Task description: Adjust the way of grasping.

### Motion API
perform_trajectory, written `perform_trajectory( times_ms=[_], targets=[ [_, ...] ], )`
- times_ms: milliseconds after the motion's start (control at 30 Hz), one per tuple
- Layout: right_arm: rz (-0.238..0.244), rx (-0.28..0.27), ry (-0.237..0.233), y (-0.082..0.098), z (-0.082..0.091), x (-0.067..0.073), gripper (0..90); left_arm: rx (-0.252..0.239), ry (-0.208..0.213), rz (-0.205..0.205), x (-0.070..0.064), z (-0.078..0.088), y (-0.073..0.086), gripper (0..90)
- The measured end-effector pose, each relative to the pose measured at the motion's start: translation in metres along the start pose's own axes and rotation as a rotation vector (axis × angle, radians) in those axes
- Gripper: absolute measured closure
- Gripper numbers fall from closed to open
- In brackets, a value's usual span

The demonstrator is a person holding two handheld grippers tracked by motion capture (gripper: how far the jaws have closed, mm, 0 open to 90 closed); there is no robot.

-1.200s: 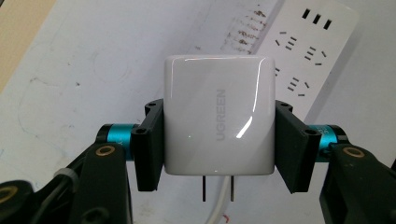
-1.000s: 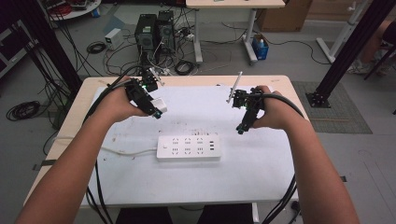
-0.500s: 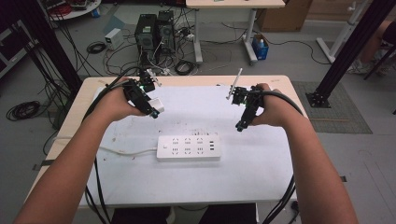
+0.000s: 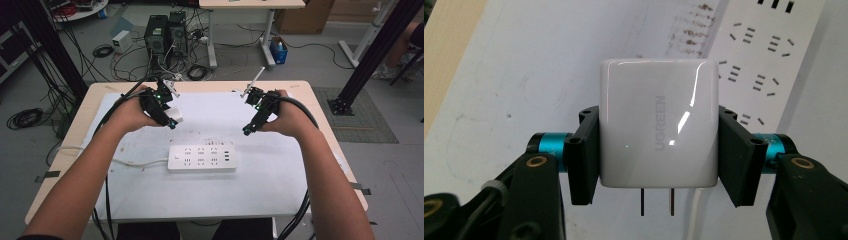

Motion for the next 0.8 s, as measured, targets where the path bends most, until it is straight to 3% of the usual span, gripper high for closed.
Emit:
perform_trajectory(
  times_ms=[67,233,467,800],
  targets=[
    [-0.024,-0.023,-0.036,-0.001,-0.002,0.002,1.9,-0.001,0.002,-0.005,-0.003,-0.002,-0.001,42.6],
    [-0.038,-0.044,-0.072,-0.006,-0.009,0.007,1.9,-0.012,0.005,-0.015,-0.007,-0.005,0.0,42.6],
    [-0.043,-0.065,-0.083,-0.013,-0.017,0.009,2.0,-0.024,0.003,-0.015,-0.009,-0.007,0.001,42.6],
    [-0.086,-0.153,-0.132,-0.014,-0.019,0.01,2.1,-0.06,-0.011,-0.044,-0.016,-0.012,0.0,42.6]
  ],
)
Point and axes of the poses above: each handheld gripper's, and its own axes: z roughly backward along the jaws, y roughly out of its underside, x roughly to its left, the point moved 1 cm from there along -z, roughly forward along the jaws, and after that the axes turned 7 degrees about -y, right-handed, at the moved point
